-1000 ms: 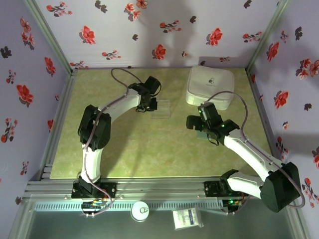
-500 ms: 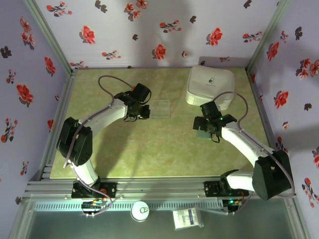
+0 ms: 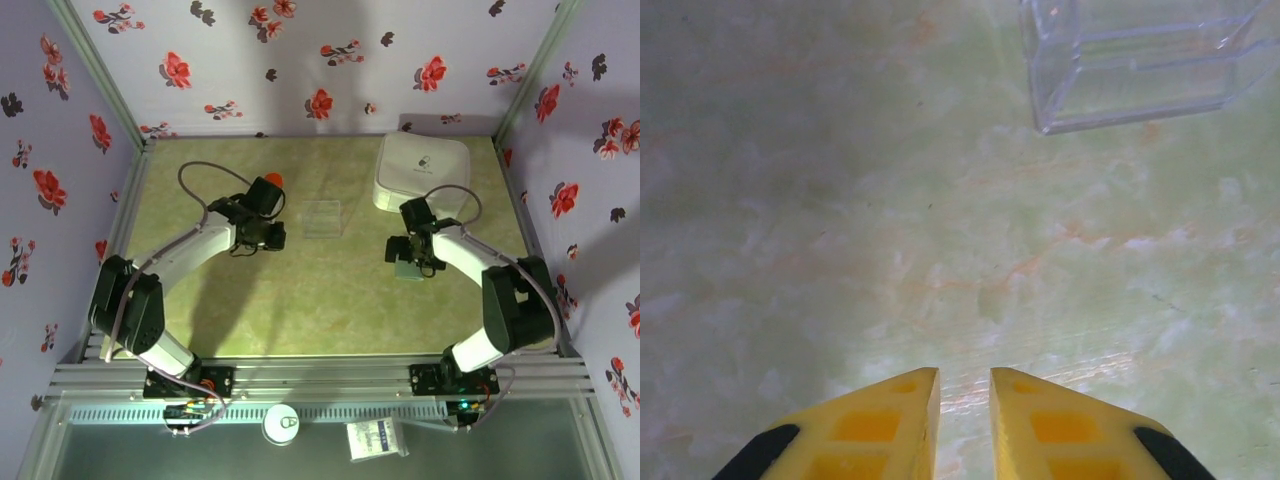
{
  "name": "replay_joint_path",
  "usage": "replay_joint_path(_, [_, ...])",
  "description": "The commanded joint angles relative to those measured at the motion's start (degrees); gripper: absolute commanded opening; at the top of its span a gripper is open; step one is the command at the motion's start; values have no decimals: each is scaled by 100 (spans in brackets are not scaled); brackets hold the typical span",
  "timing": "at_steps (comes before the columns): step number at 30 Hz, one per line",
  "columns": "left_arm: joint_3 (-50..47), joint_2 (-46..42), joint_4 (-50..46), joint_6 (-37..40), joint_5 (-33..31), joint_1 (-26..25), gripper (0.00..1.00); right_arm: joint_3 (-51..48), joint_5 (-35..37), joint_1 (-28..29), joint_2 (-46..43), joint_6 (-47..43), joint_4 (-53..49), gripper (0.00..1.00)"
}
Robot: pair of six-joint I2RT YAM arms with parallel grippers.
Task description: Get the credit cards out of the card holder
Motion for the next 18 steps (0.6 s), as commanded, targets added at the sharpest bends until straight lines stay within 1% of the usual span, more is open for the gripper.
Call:
replay_joint_path(1, [-255, -192, 163, 31, -17, 61, 18, 283, -75, -89, 288, -260, 136, 99])
replay_joint_path(9, [-676, -401, 319, -150, -37, 103, 18, 750, -555, -126, 871, -579, 233, 99])
replay_joint_path(14, [-873, -560, 315, -186, 31, 95, 19, 973, -946, -111, 1030, -685, 210, 99])
replay_joint_path(18, [-993, -718, 287, -177, 126, 97, 19, 1101, -1214, 18, 1135, -770, 169, 99])
